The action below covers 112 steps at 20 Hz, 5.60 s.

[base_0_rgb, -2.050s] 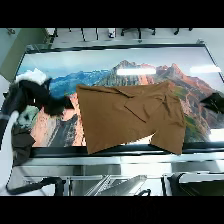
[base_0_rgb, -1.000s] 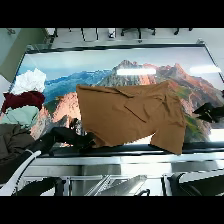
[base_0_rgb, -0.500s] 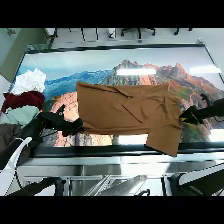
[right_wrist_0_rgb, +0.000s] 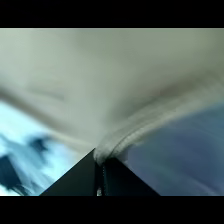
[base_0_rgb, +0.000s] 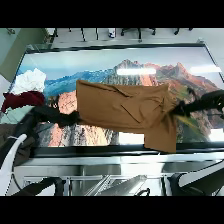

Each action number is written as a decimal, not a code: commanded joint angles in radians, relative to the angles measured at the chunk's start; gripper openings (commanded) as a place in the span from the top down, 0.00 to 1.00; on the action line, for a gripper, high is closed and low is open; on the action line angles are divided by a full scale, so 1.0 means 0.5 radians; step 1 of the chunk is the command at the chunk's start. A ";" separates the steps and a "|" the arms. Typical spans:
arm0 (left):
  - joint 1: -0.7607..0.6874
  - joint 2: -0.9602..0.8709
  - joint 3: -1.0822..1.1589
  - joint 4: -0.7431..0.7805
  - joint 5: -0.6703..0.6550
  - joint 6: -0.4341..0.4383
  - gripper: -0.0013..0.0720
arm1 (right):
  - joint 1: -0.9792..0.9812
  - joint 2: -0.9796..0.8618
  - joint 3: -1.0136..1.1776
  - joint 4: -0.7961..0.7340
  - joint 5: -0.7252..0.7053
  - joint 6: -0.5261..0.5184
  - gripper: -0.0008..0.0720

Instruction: Fold the shirts.

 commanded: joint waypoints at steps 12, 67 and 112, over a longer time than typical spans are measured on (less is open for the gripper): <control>0.069 1.080 2.372 0.701 0.127 -0.363 0.97 | 0.019 2.090 1.205 0.080 1.274 0.178 0.96; 0.258 -1.458 2.262 0.367 0.226 0.011 0.97 | 0.540 0.407 -0.082 0.151 2.181 0.129 0.96; 0.202 -0.801 0.760 0.684 0.993 0.005 0.03 | -0.687 0.556 -0.667 -0.367 0.282 0.145 0.25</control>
